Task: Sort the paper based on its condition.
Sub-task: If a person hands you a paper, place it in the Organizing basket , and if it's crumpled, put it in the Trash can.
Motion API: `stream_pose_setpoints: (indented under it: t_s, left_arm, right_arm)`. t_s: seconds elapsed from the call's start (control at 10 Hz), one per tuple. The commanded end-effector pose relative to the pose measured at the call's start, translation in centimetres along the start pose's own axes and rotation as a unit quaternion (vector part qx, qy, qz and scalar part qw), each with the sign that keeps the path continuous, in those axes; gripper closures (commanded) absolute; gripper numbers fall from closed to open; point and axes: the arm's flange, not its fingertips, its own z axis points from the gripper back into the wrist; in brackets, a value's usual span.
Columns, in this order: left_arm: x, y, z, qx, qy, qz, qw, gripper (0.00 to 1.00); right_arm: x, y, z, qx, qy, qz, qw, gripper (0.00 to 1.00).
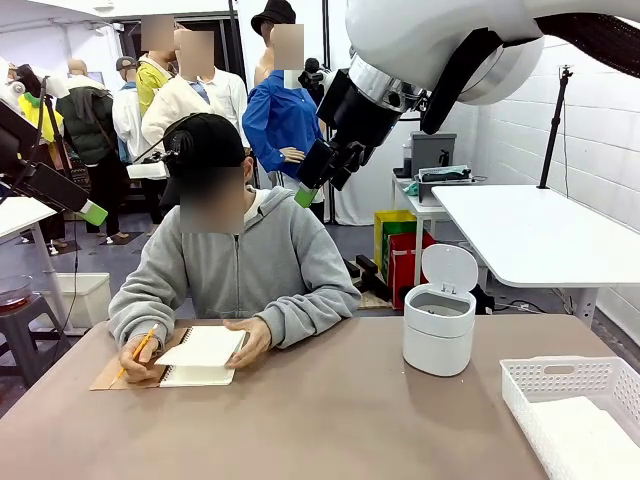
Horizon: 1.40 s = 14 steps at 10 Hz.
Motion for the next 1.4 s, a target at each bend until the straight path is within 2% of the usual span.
stream_pose_setpoints:
  t_s: [0.0,1.3]
  left_arm:
    - [0.04,0.02,0.02,0.001,-0.002,0.0,1.0,0.0]
    - [0.04,0.02,0.02,0.001,-0.002,0.0,1.0,0.0]
  right_arm:
    - [-0.09,0.06,0.03,0.002,-0.001,-0.002,1.0,0.0]
    - [-0.09,0.06,0.03,0.002,-0.001,-0.002,1.0,0.0]
